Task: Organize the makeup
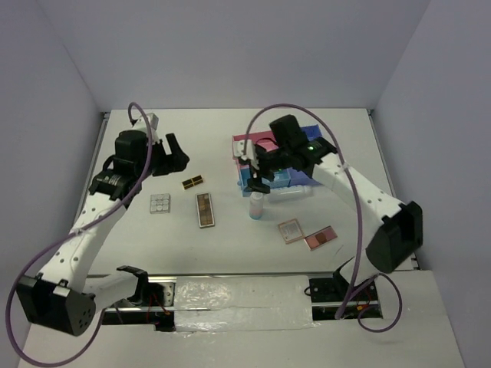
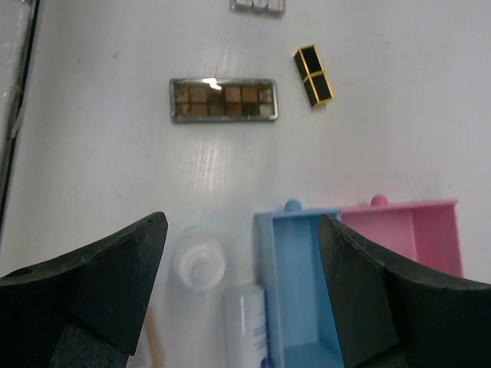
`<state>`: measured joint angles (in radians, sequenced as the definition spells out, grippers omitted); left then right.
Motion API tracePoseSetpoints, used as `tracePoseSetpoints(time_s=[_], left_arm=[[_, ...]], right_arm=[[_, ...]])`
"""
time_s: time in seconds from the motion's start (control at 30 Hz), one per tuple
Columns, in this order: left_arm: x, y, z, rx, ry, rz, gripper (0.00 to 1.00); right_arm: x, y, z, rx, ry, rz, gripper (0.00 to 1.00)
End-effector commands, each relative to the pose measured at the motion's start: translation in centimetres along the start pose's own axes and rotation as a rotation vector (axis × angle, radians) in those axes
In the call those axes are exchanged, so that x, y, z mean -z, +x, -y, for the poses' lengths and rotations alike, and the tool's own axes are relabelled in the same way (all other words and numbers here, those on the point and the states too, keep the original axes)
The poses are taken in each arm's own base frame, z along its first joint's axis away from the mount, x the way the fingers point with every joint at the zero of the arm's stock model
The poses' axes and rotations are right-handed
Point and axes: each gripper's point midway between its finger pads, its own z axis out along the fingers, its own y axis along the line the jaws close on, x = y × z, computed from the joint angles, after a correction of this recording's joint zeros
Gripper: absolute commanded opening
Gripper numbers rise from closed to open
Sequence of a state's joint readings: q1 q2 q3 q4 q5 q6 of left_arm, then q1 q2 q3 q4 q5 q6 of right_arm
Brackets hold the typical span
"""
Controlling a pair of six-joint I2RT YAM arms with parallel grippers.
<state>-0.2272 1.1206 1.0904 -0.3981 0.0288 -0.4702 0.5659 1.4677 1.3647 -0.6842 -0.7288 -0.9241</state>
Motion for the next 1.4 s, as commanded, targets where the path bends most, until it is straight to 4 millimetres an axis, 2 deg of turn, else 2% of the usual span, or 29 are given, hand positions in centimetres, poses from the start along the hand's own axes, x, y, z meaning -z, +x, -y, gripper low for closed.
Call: tracePoseSetpoints(time_s=[0.0, 0.03, 0.07, 0.13, 0.17, 0.23, 0.27, 0.33, 0.37, 0.4, 0.43, 0.47, 0.5, 0.57, 0.67, 0.83, 0.93, 1.17, 1.37], left_arm=[[2.6, 0.1, -1.3, 0.017, -0.061, 0.045, 0.88], [2.9, 1.1, -1.9, 0.035, -0.081, 0.031, 0.86], [3.9, 1.0, -1.9, 0.042, -0.079, 0.057, 0.84], [4.2, 2.1, -2.9, 0.056, -0.113, 0.051, 0.73], [4.8, 2.2, -3.1, 0.059, -0.117, 0.061, 0.63], [5.0, 2.8, -3.8, 0.061, -0.142, 0.054, 0.50], [5.3, 3.2, -4.2, 0.063, -0.159, 0.040, 0.41], [5.8, 3.1, -4.6, 0.068, -0.187, 0.042, 0.34], [6.2, 3.2, -4.8, 0.070, -0.196, 0.041, 0.34], [6.5, 3.1, -4.8, 0.071, -0.198, 0.047, 0.35], [6.8, 2.9, -4.8, 0.080, -0.202, 0.057, 0.35], [7.3, 2.8, -4.8, 0.086, -0.199, 0.071, 0.37], [7.5, 2.7, -4.8, 0.093, -0.200, 0.077, 0.37], [8.2, 2.5, -4.6, 0.116, -0.194, 0.101, 0.39], [8.8, 2.9, -4.9, 0.156, -0.207, 0.117, 0.40], [9.4, 3.5, -5.2, 0.203, -0.203, 0.149, 0.46], [9.8, 3.7, -5.5, 0.222, -0.215, 0.163, 0.51], [9.8, 4.0, -5.6, 0.235, -0.223, 0.151, 0.57], [9.7, 4.5, -5.7, 0.260, -0.227, 0.143, 0.57]], right_arm=[[-3.5, -1.3, 1.6, 0.067, -0.034, -0.040, 0.86], [-4.6, -1.1, 2.1, 0.061, -0.031, -0.063, 0.86], [-5.8, -1.5, 2.1, 0.066, -0.046, -0.068, 0.86], [-8.4, -1.4, 3.6, 0.058, -0.056, -0.078, 0.85], [-9.4, -1.6, 3.7, 0.073, -0.067, -0.077, 0.83], [-11.7, -1.4, 4.8, 0.106, -0.089, -0.084, 0.81], [-12.7, -1.5, 4.8, 0.144, -0.099, -0.089, 0.81], [-14.9, -1.1, 5.5, 0.172, -0.122, -0.108, 0.81], [-15.7, -1.0, 5.8, 0.188, -0.123, -0.122, 0.81], [-16.2, -2.1, 6.4, 0.231, -0.118, -0.118, 0.81], [-18.0, -0.3, 6.4, 0.221, -0.142, -0.148, 0.81], [-18.6, 0.2, 6.9, 0.229, -0.133, -0.167, 0.81], [-19.0, -0.7, 7.8, 0.256, -0.111, -0.160, 0.81], [-20.8, 0.4, 8.6, 0.265, -0.105, -0.177, 0.81], [-22.4, 2.2, 8.8, 0.288, -0.112, -0.210, 0.80], [-24.0, 4.3, 8.8, 0.310, -0.117, -0.243, 0.80], [-24.8, 5.3, 9.4, 0.297, -0.087, -0.272, 0.78], [-26.5, 6.6, 10.0, 0.286, -0.063, -0.285, 0.75], [-27.0, 8.5, 8.7, 0.311, -0.129, -0.318, 0.71]])
